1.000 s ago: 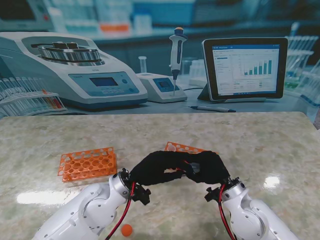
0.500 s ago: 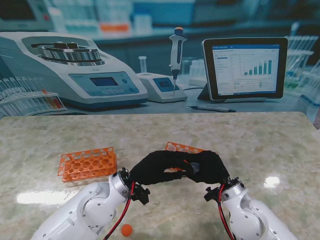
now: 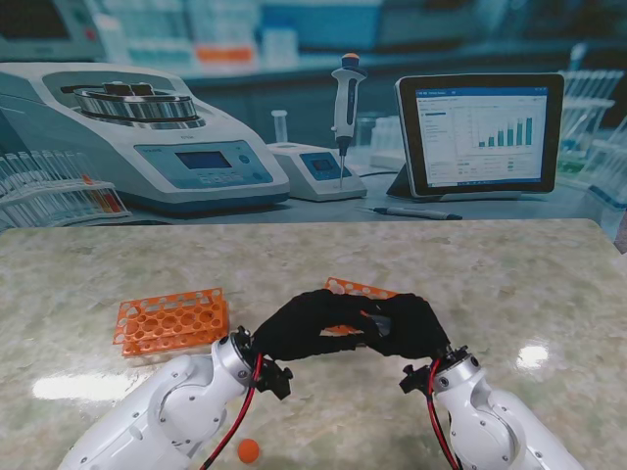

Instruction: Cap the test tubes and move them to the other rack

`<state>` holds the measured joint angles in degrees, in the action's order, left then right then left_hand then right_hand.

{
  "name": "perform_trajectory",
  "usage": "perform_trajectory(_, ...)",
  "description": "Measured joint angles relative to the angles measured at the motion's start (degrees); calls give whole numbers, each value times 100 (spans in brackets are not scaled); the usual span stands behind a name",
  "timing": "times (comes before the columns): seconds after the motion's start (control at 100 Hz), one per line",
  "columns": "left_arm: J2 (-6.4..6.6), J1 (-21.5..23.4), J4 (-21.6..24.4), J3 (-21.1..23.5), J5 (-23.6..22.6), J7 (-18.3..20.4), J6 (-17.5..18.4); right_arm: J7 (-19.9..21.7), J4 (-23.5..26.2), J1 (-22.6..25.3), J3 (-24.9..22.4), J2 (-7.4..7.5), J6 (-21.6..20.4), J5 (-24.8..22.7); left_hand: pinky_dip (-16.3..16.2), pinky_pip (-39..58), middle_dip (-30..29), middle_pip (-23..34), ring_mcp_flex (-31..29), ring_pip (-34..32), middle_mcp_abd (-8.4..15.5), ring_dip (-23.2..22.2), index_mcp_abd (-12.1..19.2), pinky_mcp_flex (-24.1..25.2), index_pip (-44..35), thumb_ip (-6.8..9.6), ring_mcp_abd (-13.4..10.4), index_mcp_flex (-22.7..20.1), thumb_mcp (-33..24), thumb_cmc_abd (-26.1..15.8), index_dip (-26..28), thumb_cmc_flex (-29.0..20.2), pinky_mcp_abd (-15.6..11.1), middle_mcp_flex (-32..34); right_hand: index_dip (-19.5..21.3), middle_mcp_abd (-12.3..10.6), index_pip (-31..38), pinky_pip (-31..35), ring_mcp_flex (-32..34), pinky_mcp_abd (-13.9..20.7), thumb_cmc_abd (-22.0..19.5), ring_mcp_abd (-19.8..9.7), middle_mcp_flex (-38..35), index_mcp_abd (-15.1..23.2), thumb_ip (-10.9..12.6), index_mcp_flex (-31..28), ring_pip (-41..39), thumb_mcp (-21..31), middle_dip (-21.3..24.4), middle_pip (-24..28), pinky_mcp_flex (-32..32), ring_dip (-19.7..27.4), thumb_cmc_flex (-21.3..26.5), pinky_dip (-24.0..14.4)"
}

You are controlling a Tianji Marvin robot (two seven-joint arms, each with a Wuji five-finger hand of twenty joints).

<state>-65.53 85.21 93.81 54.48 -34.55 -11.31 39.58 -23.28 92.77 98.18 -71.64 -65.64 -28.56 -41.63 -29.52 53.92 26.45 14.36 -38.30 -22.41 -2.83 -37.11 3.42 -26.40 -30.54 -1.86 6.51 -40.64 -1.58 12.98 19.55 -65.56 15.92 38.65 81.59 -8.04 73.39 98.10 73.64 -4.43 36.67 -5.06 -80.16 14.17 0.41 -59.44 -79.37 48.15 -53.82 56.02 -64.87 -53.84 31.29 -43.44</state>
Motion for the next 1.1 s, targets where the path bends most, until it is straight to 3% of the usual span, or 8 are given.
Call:
perform_trajectory(0.25, 17, 7, 45, 33, 79, 99, -26, 6, 1, -2, -3, -1, 0, 7, 80, -359, -173, -146, 0, 421, -38, 495, 14, 398, 56, -11, 29, 93, 155, -152, 128, 149, 306, -5, 0, 0, -1, 0, 0, 0, -1, 0, 0, 0, -2, 0, 0, 0, 0, -1, 0, 0, 0, 0)
perform_trajectory(0.3, 18, 7, 52, 37, 70, 97, -26, 7, 1, -2, -6, -1, 0, 9, 129, -430, -221, -153, 0, 471, -45, 574, 133, 479, 61, -3, 49, 65, 134, -155, 133, 280, 369, -19, 0, 0, -1, 0, 0, 0, -1, 0, 0, 0, -2, 0, 0, 0, 0, -1, 0, 0, 1, 0)
perform_trajectory(0.64, 27, -28, 60, 27, 145, 157, -27, 16, 1, -5, -13, -1, 8, 20, 219, -782, -377, -306, 105, 587, -48, 804, 209, 858, 169, 6, 58, 200, 161, -163, 137, 436, 469, -154, 0, 0, -2, 0, 0, 1, -2, 0, 0, -13, -22, 0, 0, 0, 0, -2, 0, 0, 15, 0)
perform_trajectory(1.02, 52, -73, 68, -5, 226, 282, -45, 19, -5, -17, -33, 0, 19, 30, 864, -1741, -778, -580, 422, 605, -50, 1179, 283, 1548, 472, -7, 59, 353, 204, -394, 138, 730, 754, -455, 0, 3, -2, 0, 0, 1, -4, 0, 0, -92, -41, 0, 0, -11, -1, -2, 0, 0, 59, 0)
perform_trajectory(1.05, 55, -72, 81, -8, 238, 294, -54, 19, -5, -18, -33, 0, 20, 30, 920, -1854, -811, -592, 637, 915, -50, 1419, 286, 1618, 484, -5, 77, 356, 204, -425, 138, 731, 765, -458, 0, 4, -2, 0, 0, 1, -4, 0, 0, -71, -41, 0, 0, -12, -1, -2, 0, 0, 60, 0)
perform_trajectory(1.06, 56, -72, 87, -10, 242, 300, -59, 19, -5, -18, -33, 0, 20, 30, 956, -1937, -816, -612, 889, 1267, -50, 1602, 288, 1652, 495, -2, 279, 395, 203, -447, 138, 733, 770, -458, 0, 4, -3, 0, 0, 0, -4, 0, 0, -67, -41, 0, 0, -12, -1, -3, 0, 0, 60, 0)
perform_trajectory(1.07, 57, -73, 93, -11, 247, 306, -65, 19, -5, -18, -32, 0, 20, 30, 989, -1968, -817, -638, 954, 1282, -50, 1659, 288, 1684, 539, -2, 319, 429, 202, -448, 138, 733, 771, -470, 0, 4, -3, 0, 0, 0, -4, 0, 0, -66, -41, 0, 0, -12, -1, -3, 0, 0, 60, 0)
perform_trajectory(1.1, 58, -73, 112, -12, 266, 334, -89, 22, -5, -18, -29, 0, 20, 30, 1037, -2054, -878, -667, 1093, 1457, -50, 1790, 290, 1751, 546, -12, 322, 418, 207, -456, 138, 800, 784, -525, 0, 4, -4, 0, 0, 0, -4, 0, 0, -62, -41, 0, 0, -12, -1, -3, 0, 0, 60, 0)
